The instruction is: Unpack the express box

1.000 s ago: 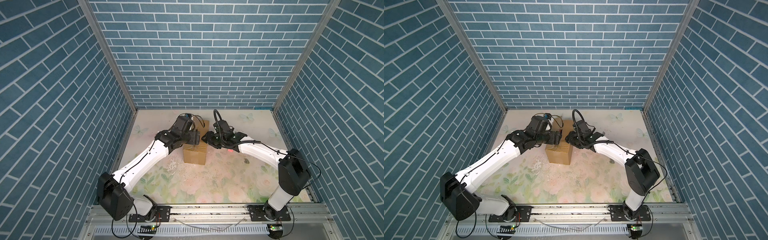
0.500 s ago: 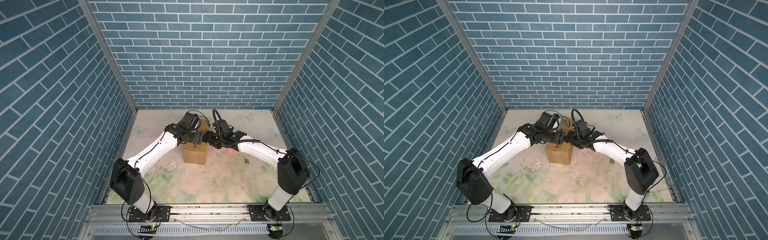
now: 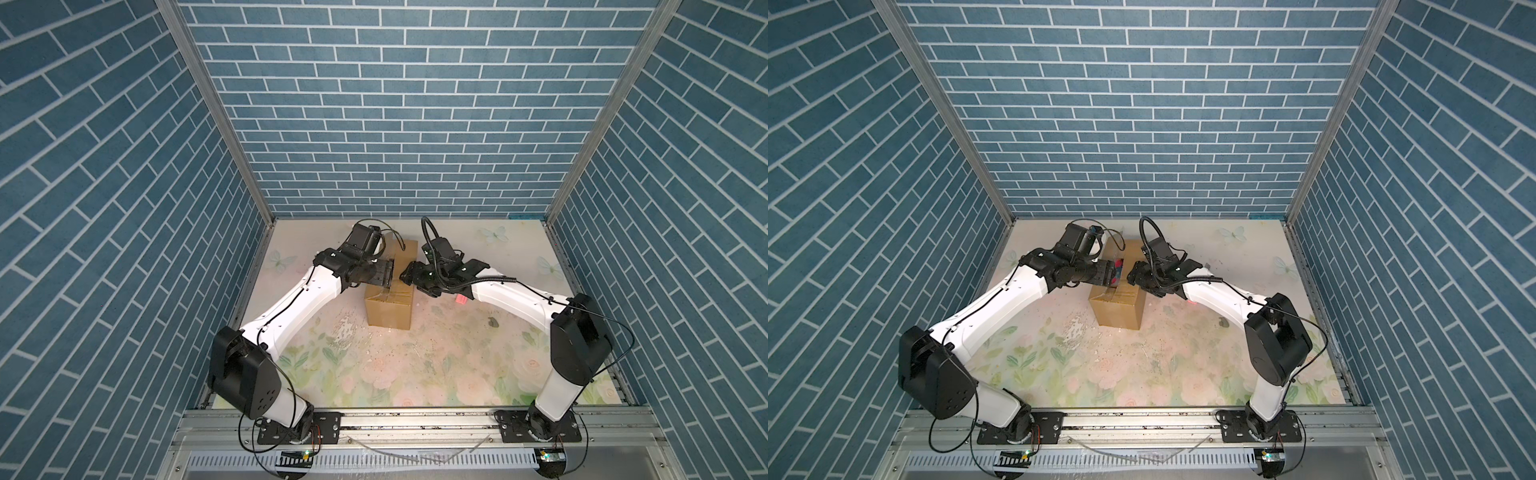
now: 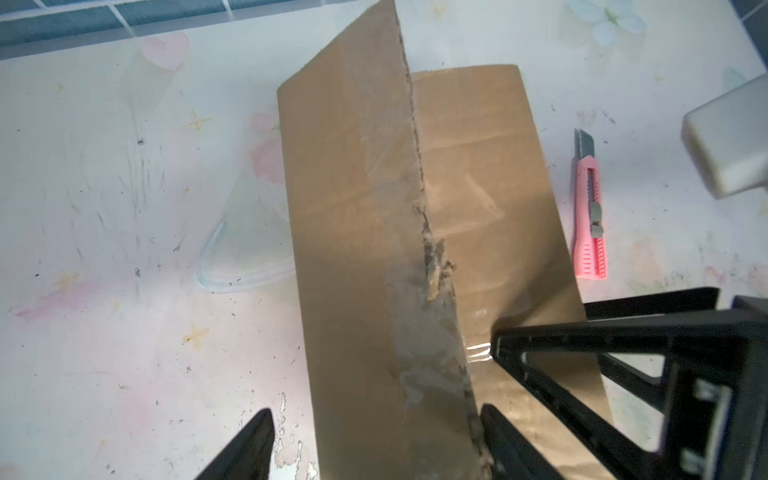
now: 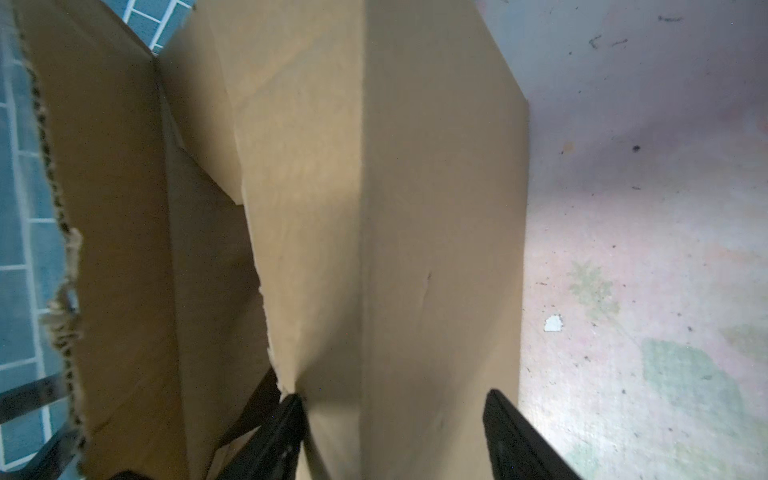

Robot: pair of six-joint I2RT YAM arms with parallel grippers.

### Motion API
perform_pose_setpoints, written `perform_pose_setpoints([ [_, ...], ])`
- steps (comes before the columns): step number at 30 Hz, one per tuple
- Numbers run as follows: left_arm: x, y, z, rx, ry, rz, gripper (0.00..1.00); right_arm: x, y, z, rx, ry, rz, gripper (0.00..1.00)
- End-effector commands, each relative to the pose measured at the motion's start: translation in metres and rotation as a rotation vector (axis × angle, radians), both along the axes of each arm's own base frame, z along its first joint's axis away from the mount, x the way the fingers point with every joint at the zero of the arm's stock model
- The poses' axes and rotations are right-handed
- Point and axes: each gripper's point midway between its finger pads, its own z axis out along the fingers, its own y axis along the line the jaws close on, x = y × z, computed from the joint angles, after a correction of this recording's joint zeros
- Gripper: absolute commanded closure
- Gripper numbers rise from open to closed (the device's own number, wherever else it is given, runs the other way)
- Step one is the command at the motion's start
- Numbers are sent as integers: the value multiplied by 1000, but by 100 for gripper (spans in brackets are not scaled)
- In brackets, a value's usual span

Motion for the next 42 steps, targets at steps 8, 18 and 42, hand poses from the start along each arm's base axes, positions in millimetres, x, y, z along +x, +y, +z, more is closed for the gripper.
perform_pose_setpoints([
  [8, 0, 21, -5, -156, 10, 52, 30, -15, -24, -39, -181, 98, 4, 30],
  [18, -2, 37, -2, -442, 5, 100, 43, -11, -31, -40, -232, 91, -10, 30],
  [42, -8, 27, -13, -702, 14, 117, 76, -9, -51, 23, -416, -6, 38, 28],
])
